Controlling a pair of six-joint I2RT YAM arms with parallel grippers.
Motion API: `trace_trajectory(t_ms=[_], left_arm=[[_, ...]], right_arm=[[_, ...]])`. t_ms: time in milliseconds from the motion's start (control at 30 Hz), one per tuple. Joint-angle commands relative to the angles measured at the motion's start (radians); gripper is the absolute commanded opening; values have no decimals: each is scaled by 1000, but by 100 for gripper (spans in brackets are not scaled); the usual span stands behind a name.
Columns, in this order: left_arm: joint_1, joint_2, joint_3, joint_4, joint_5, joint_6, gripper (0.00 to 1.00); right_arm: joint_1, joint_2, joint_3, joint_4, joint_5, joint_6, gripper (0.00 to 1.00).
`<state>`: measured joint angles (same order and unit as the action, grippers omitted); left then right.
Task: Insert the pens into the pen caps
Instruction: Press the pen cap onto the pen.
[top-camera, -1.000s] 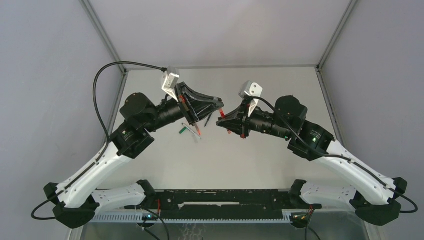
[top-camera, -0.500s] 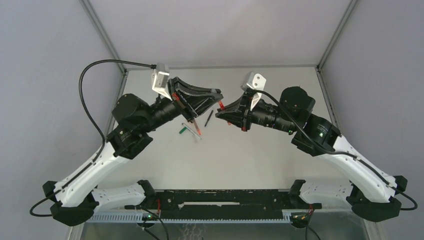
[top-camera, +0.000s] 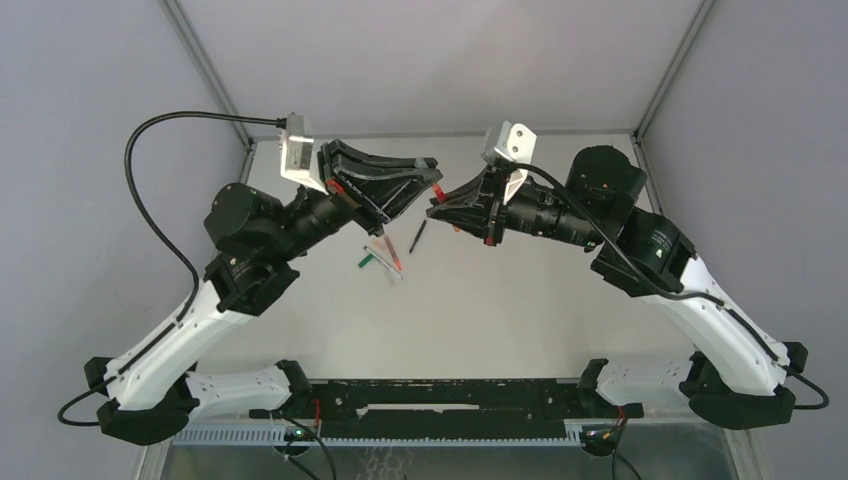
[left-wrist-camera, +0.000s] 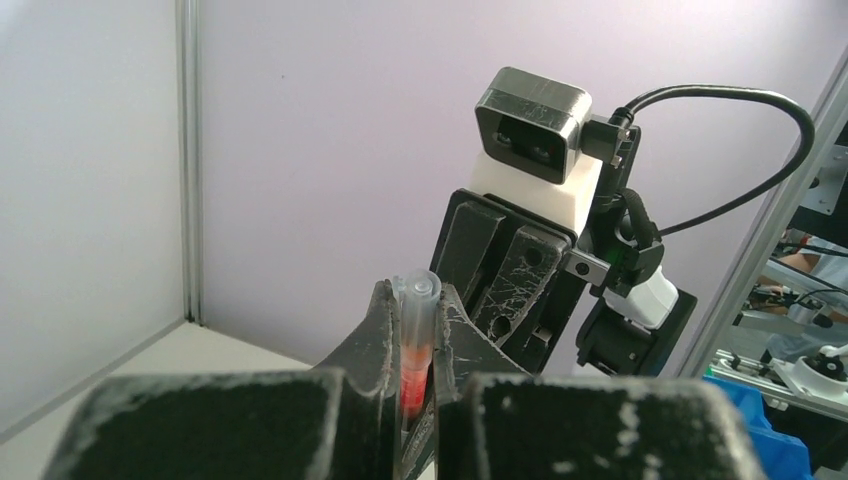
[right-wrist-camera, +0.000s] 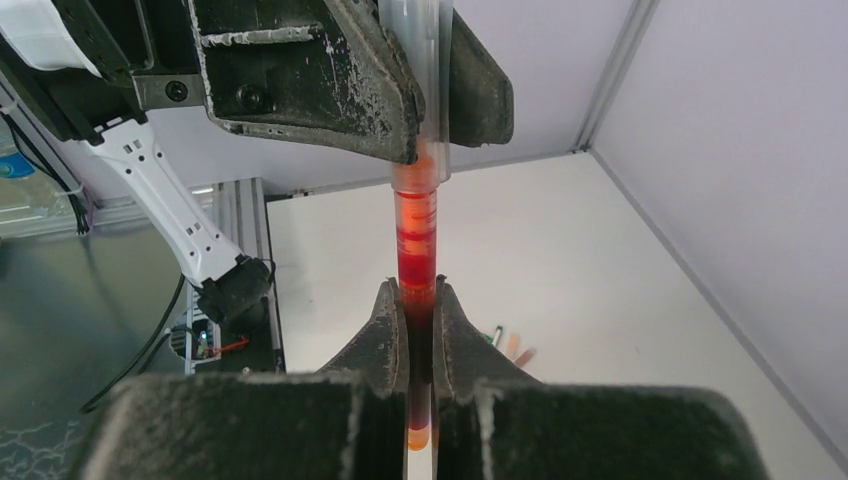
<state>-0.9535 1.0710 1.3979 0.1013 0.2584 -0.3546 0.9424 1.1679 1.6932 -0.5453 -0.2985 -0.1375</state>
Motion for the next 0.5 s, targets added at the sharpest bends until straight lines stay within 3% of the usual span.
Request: trace_trajectory(t_ms=[0,233,467], left_arm=[[-62,91,-69,-420,168,-2,0],[-69,113,-51,-445,180,9,0],[-62,101,-50,-455,147,36,0]], right_arm=[[5,-19,181,525,56,-16,0],[46,-5,242,493,47,-86,0],[47,-75,118,400,62,-168,0]])
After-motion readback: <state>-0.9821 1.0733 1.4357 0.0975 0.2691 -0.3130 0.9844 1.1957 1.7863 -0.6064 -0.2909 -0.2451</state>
